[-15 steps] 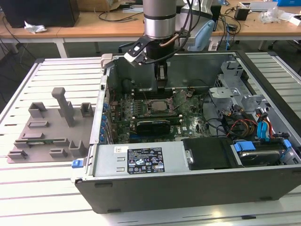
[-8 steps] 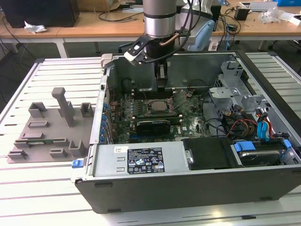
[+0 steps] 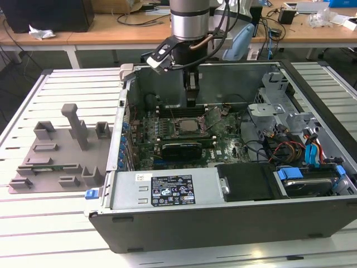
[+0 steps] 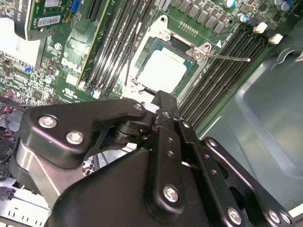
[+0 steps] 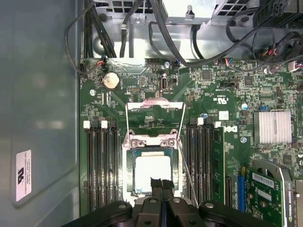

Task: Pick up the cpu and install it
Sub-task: 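Close the cpu cover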

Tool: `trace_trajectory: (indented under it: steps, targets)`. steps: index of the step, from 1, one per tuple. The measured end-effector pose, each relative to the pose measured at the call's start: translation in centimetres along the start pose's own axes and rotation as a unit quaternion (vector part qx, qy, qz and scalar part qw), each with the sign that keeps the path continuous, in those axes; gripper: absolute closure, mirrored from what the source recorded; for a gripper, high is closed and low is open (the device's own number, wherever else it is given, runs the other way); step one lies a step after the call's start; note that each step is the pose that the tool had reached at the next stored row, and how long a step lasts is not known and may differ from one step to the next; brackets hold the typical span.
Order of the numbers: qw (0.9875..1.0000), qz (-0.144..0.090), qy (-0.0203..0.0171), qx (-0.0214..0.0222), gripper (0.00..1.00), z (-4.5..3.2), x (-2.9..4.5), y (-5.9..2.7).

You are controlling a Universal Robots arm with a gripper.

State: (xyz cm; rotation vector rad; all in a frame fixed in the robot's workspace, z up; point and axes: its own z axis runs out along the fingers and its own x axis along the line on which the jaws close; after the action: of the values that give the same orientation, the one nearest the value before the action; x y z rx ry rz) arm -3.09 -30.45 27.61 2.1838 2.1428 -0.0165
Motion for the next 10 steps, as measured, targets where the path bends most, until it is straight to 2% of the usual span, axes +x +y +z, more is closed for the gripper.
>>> trace_trajectory:
  steps: [10]
  targets:
    - [1.0,0.0,-0.0002,0.0004,0.89,0.18,0.08,3.86]
